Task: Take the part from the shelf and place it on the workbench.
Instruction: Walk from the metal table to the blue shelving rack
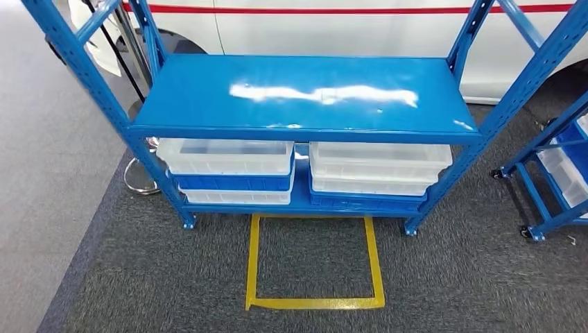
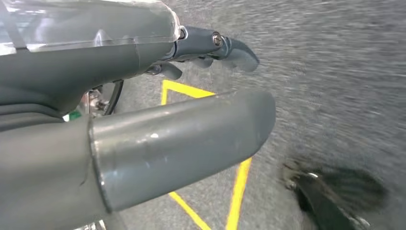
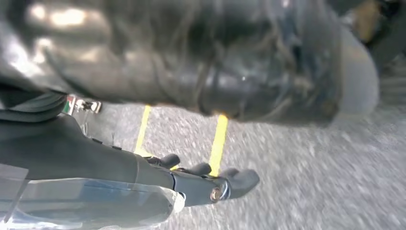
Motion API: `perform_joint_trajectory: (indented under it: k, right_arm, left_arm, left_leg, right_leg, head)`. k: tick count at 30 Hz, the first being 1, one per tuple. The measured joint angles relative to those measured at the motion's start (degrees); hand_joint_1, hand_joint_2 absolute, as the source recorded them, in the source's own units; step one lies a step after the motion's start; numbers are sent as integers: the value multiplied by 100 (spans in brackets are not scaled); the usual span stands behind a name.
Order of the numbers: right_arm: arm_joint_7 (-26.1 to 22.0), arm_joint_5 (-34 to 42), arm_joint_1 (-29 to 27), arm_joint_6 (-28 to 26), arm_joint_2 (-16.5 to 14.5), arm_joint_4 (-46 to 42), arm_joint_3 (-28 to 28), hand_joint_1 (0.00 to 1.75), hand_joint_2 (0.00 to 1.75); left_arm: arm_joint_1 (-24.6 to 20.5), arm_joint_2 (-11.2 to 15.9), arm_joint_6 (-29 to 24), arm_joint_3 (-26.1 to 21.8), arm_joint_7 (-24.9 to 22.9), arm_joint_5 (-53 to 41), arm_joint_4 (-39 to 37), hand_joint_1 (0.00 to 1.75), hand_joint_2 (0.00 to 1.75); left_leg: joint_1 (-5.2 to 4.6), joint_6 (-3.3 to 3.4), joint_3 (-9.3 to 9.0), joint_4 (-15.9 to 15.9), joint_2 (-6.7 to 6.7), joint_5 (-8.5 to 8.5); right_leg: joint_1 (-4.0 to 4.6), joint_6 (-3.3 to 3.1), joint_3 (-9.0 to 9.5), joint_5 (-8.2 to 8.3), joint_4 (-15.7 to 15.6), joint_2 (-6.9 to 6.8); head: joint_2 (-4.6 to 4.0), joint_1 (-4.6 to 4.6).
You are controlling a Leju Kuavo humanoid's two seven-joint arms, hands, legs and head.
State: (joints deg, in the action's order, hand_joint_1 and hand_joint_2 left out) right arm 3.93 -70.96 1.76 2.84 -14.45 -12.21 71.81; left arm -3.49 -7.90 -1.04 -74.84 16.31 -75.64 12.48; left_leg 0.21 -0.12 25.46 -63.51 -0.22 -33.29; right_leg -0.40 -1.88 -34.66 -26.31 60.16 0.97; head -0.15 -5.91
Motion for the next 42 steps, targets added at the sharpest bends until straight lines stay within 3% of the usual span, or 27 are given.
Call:
perform_joint_trajectory:
  k: [1, 3, 5, 6, 7, 8, 9, 10, 11, 13, 15, 16, 18, 19, 20, 21, 23, 25, 28, 30, 32, 34, 36, 38, 39, 41, 42]
  right_arm:
    - [1, -6, 1, -5, 1, -1, 1, 0, 0]
    - [3, -19, -4, -14, 1, -1, 1, 0, 0]
    - [7, -26, -18, -21, 0, -1, 1, 0, 0]
    - [9, -26, -23, -24, -1, -1, 1, 0, 44]
    - [10, -24, -29, -25, -1, -1, 2, 0, 87]
    - [13, -20, -22, -26, -2, 0, 4, 0, 87]
    - [17, -19, -14, -28, -2, 1, 6, 0, 87]
    - [22, -25, -11, -31, -5, 0, 8, 0, 44]
    - [26, -36, -6, -33, -7, 1, 10, 0, 0]
    - [24, -56, -21, -31, -14, 0, 10, 0, 0]
    - [22, -51, -17, -26, -19, 1, 10, 0, 0]
    - [24, -46, -6, -24, -20, 2, 10, 0, 0]
    - [31, -44, 15, -25, -21, 2, 9, 0, 0]
    - [42, -42, 20, -26, -21, 2, 9, 0, 0]
    - [60, -36, 18, -28, -21, 2, 11, 0, 0]
    - [78, -26, 15, -33, -21, 2, 18, 0, 0]
    - [98, -10, 6, -42, -17, 0, 33, 0, 0]
    - [98, -13, 15, -47, -12, -1, 40, 0, 0]
    - [101, -25, 23, -46, -25, 0, 40, 0, 0]
    - [101, -27, 23, -46, -38, 0, 40, 0, 0]
    - [101, -27, 34, -47, -43, -1, 40, 0, 0]
    - [101, -28, 40, -43, -44, -1, 40, 0, 0]
    - [101, -29, 38, -40, -46, 1, 40, 0, 0]
    - [100, -30, 36, -39, -48, 1, 40, 0, 0]
    - [98, -32, 39, -40, -48, 1, 40, 0, 0]
    - [93, -42, 38, -41, -48, 1, 40, 0, 0]
    - [86, -47, 33, -41, -48, 1, 40, 0, 0]
  left_arm:
    - [-13, -2, -1, 1, 0, 0, 0, 0, 0]
    - [-16, 1, -4, 0, -1, -2, 0, 0, 0]
    - [20, 3, -5, -1, -10, -9, 0, 0, 0]
    - [40, 3, -5, -2, -14, -13, 0, 0, 0]
    - [69, 3, -5, -2, -17, -14, 0, 0, 0]
    - [100, 3, -7, -2, -17, -14, 0, 0, 0]
    - [118, 4, -8, -3, -17, -14, 0, 0, 0]
    - [119, 5, -12, -3, -19, -16, 0, 0, 0]
    - [109, 6, -16, -4, -21, -19, 0, 0, 0]
    - [66, 2, -21, -3, -26, -28, 0, 0, 0]
    - [61, -7, -21, -2, -23, -33, 0, 0, 0]
    - [64, -11, -24, -2, -25, -34, 0, 0, 0]
    - [60, -10, -47, -2, -41, -41, 0, 0, 0]
    - [54, -10, -61, -2, -51, -45, 0, 0, 0]
    - [48, -10, -74, -2, -61, -48, 0, 0, 0]
    - [46, -12, -85, -2, -69, -49, 0, 0, 0]
    - [54, -28, -98, -3, -89, -50, -2, 0, 0]
    - [59, -52, -114, -2, -105, -54, -5, 0, 0]
    - [32, -59, -126, -2, -120, -73, -5, 0, 0]
    - [21, -56, -127, -2, -126, -91, -5, 0, 0]
    - [17, -56, -116, -1, -133, -97, -6, 0, 0]
    - [19, -51, -90, 1, -146, -102, -7, 0, 0]
    - [26, -44, -71, 1, -156, -112, -7, 0, 0]
    - [33, -41, -64, 1, -158, -117, -7, 0, 0]
    - [30, -41, -61, 1, -155, -117, -7, 0, 0]
    - [15, -39, -53, 2, -151, -117, -7, 0, 0]
    - [6, -37, -52, 3, -146, -116, -6, 0, 0]
  left_leg:
    - [11, -29, 237, -351, 0, -99]
    - [26, -81, 749, -916, 2, -473]
    - [35, -107, 1062, -941, -2, -728]
    - [40, -111, 1127, -732, -16, -620]
    - [46, -107, 1156, -429, -72, -299]
    - [46, -91, 1187, -121, -138, 159]
    - [38, -62, 1203, 117, -189, 542]
    - [26, -25, 1203, 259, -225, 818]
    - [15, 20, 1188, 331, -214, 922]
    - [18, 111, 1039, 433, -166, 890]
    - [32, 188, 858, 540, -100, 848]
    - [29, 213, 778, 571, -52, 811]
    - [6, 251, 646, 587, 50, 711]
    - [-9, 263, 579, 588, 100, 650]
    - [-27, 272, 505, 589, 147, 588]
    - [-48, 275, 421, 590, 199, 523]
    - [-87, 267, 262, 590, 317, 394]
    - [-110, 222, 172, 600, 433, 286]
    - [-124, 124, 83, 555, 525, 234]
    - [-113, 61, 110, 341, 373, 70]
    - [-58, -19, 392, -235, 162, -290]
    - [6, -90, 737, -807, 90, -527]
    - [47, -122, 802, -717, 70, -311]
    - [84, -143, 587, -25, -63, 189]
    - [95, -138, 510, 290, -159, 326]
    - [85, -75, 482, 541, -293, 431]
    - [71, -26, 507, 551, -285, 438]
  right_leg:
    - [-5, -16, 79, -49, -20, 1]
    - [-13, -24, 246, -178, -42, 25]
    - [-28, 0, 446, -331, -48, 95]
    - [-38, 16, 554, -411, -49, 145]
    - [-48, 33, 637, -489, -56, 187]
    - [-53, 49, 715, -561, -44, 224]
    - [-55, 76, 761, -622, -51, 270]
    - [-61, 111, 787, -666, -83, 315]
    - [-55, 154, 822, -665, -83, 348]
    - [-51, 233, 823, -574, -2, 340]
    - [-37, 283, 617, -503, 447, 148]
    - [-35, 297, 410, -583, 769, 41]
    - [-28, 307, -31, -952, 1301, -49]
    - [-26, 299, -183, -1116, 1403, -57]
    - [-15, 279, -254, -1158, 1353, -65]
    - [4, 238, -253, -1037, 1151, -85]
    - [97, 79, -133, -452, 503, -260]
    - [187, -41, -57, -45, 54, -435]
    - [160, -76, -1, 31, -86, -307]
    - [91, -87, 91, 44, -141, -183]
    - [56, -94, 130, 48, -158, -63]
    - [39, -88, 131, 38, -150, 82]
    - [12, -62, 151, 19, -139, 237]
    - [-17, -21, 176, -1, -124, 366]
    - [-28, 7, 174, 1, -111, 416]
    - [-38, 90, 138, 5, -98, 484]
    - [-40, 139, 122, 10, -100, 511]
  head:
    - [-1, 1]
    - [-1, 2]
    - [0, 3]
    - [0, 3]
    - [0, 2]
    - [-1, 1]
    - [-1, 1]
    - [-1, 1]
    - [-1, 0]
    - [0, -3]
    - [0, -5]
    - [0, -7]
    - [0, -4]
    - [0, -4]
    - [0, -5]
    - [0, -5]
    - [0, 1]
    - [0, 5]
    - [-1, 3]
    - [-1, 5]
    - [-1, 7]
    - [-1, 8]
    - [-1, 8]
    - [-1, 7]
    - [-1, 8]
    - [-1, 7]
    - [-1, 6]
